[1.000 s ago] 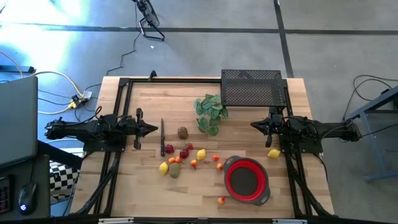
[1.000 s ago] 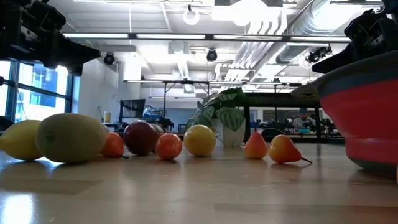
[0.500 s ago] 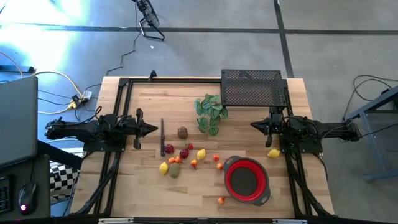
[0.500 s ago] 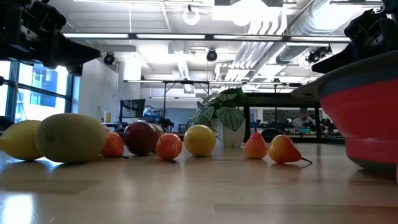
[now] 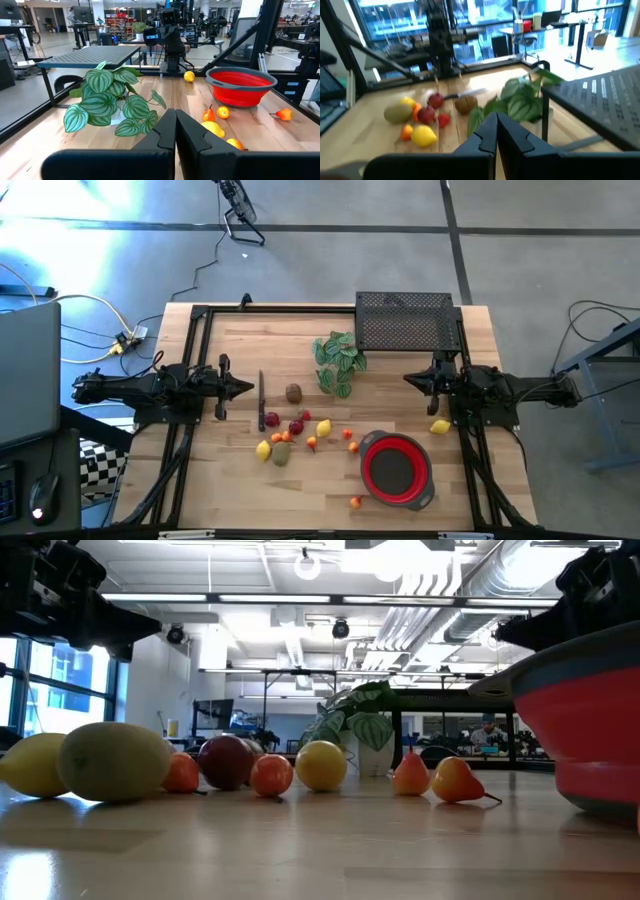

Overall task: Pick & Place Fruit
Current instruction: Put the red colander on the shelf

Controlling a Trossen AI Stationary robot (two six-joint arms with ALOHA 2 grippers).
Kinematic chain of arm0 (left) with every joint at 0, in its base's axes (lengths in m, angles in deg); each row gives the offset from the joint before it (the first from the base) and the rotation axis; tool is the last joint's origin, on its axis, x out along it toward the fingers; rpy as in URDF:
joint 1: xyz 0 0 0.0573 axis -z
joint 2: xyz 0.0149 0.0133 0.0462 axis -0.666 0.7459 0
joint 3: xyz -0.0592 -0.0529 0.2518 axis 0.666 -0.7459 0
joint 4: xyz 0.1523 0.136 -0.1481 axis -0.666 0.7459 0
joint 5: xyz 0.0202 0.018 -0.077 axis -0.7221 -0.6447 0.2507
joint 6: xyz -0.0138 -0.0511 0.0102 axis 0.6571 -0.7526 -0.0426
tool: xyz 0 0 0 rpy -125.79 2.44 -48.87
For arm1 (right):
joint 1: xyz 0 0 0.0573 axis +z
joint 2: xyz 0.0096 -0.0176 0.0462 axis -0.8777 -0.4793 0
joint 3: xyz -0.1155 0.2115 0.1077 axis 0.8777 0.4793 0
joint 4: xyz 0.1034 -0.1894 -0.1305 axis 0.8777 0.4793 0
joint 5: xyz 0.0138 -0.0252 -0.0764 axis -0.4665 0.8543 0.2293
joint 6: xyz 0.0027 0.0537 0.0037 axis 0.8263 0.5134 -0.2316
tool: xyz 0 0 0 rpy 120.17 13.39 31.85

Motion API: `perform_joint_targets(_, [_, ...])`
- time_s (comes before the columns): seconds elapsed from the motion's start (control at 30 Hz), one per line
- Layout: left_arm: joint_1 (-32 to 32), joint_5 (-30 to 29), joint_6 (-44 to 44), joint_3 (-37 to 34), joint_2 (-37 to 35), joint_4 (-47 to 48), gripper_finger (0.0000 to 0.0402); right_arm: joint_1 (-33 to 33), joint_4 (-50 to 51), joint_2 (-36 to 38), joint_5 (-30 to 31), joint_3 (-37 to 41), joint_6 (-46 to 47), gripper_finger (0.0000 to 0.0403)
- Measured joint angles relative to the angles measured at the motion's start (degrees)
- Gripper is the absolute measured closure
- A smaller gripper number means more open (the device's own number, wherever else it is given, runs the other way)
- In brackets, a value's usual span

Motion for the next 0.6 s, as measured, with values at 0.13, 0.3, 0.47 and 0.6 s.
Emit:
perform_joint_targets(0.13, [0.0,0.0,-0.1,0.0,0.0,0.0,0.0402,0.0,-2.3,0.0,0.0,0.0,0.0,0.04])
perform_joint_targets(0.3, [0.0,0.0,-0.1,0.0,0.0,0.0,0.0402,0.0,-5.2,-0.8,0.0,0.0,0.0,0.04])
perform_joint_targets(0.47, [0.0,0.0,-0.1,0.0,0.0,0.0,0.0402,0.0,-8.3,-4.0,0.0,-0.8,-0.2,0.04])
perform_joint_targets(0.6, [0.0,0.0,-0.1,0.0,0.0,0.0,0.0402,0.0,-8.3,-8.3,0.0,-4.0,-0.3,0.04])
